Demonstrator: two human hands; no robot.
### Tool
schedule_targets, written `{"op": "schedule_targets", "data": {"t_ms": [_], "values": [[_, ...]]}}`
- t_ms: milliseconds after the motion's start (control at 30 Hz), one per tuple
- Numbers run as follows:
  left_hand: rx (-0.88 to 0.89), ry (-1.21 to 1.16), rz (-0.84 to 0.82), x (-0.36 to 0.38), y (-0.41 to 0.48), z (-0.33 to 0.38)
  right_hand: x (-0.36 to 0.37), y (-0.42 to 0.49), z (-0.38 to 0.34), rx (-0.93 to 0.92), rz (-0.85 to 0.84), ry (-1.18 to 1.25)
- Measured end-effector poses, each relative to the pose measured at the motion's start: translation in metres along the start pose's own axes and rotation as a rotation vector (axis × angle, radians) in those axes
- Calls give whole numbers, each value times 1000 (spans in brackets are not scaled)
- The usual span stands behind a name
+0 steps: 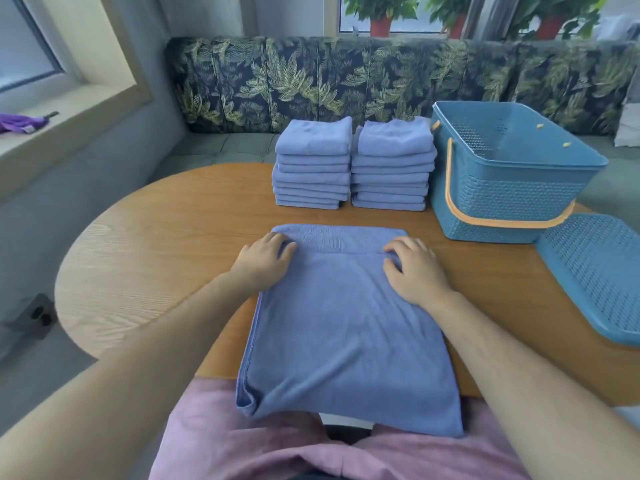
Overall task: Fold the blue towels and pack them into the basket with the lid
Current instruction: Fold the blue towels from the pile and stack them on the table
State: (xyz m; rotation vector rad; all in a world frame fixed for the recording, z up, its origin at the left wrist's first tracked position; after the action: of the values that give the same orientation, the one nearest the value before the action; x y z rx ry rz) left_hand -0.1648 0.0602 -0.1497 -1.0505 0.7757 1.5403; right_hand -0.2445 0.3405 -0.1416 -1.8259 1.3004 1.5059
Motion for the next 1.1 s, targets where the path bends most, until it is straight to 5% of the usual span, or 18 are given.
{"op": "schedule_targets", "data": {"t_ms": [333, 600, 767, 1100], "values": [[341, -83, 231, -16, -9, -4, -7, -3, 27, 220, 139, 7], [300, -118, 267, -19, -9, -8, -9, -5, 46, 201, 173, 592], [264, -83, 302, -20, -5, -17, -2, -5, 43, 128, 63, 539], [260, -70, 336, -22, -9, -15, -13, -7, 31, 11, 136, 402]]}}
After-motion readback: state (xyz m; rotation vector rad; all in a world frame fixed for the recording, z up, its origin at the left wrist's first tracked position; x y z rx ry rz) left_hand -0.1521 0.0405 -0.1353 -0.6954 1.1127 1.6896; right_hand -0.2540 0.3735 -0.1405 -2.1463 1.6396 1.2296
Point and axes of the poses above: each hand's wrist, its own y-axis towards the middle knuckle, its own x-axis out of the palm, z = x × y, the point moved 10 cm from there along y, towards the middle knuckle, and after that the axes turned 3 degrees about -z, right-handed, at the moved point
